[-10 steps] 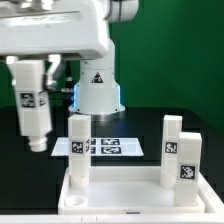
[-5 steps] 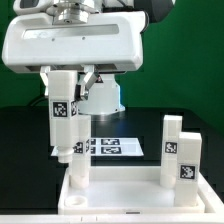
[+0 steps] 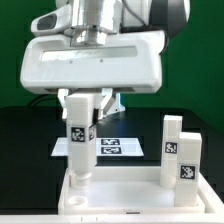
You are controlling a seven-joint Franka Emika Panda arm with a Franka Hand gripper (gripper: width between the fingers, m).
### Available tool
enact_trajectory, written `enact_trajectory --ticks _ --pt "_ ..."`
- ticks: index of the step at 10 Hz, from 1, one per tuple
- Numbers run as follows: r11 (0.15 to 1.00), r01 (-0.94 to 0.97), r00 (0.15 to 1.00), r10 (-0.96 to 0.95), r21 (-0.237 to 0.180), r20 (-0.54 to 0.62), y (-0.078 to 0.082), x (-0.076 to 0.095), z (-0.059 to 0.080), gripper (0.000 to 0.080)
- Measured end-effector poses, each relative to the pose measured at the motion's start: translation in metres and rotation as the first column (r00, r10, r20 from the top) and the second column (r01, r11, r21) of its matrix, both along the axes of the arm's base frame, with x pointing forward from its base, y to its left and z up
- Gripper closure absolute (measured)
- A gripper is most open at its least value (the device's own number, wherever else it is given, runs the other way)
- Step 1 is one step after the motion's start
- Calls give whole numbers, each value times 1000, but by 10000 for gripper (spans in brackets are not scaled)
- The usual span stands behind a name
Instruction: Assemble desk
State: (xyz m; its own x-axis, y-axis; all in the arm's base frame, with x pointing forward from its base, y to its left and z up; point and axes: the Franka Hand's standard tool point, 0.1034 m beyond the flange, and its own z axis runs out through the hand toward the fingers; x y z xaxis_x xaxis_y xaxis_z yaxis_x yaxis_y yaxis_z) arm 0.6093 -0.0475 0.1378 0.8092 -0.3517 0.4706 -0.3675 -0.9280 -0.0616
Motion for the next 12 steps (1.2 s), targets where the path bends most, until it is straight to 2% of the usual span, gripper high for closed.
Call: enact_trajectory --ticks 2,4,8,10,12 --pt "1000 -1 1000 1 -1 -1 0 0 -1 515" --pt "1000 -5 1000 5 -10 -16 0 -1 -11 515" --pt "1000 -4 1000 4 -14 -23 -2 -1 -16 515" --pt "1000 0 1000 0 -18 -28 -8 -3 -18 515" --pt "1000 -4 999 3 -19 -34 -6 -4 -22 515"
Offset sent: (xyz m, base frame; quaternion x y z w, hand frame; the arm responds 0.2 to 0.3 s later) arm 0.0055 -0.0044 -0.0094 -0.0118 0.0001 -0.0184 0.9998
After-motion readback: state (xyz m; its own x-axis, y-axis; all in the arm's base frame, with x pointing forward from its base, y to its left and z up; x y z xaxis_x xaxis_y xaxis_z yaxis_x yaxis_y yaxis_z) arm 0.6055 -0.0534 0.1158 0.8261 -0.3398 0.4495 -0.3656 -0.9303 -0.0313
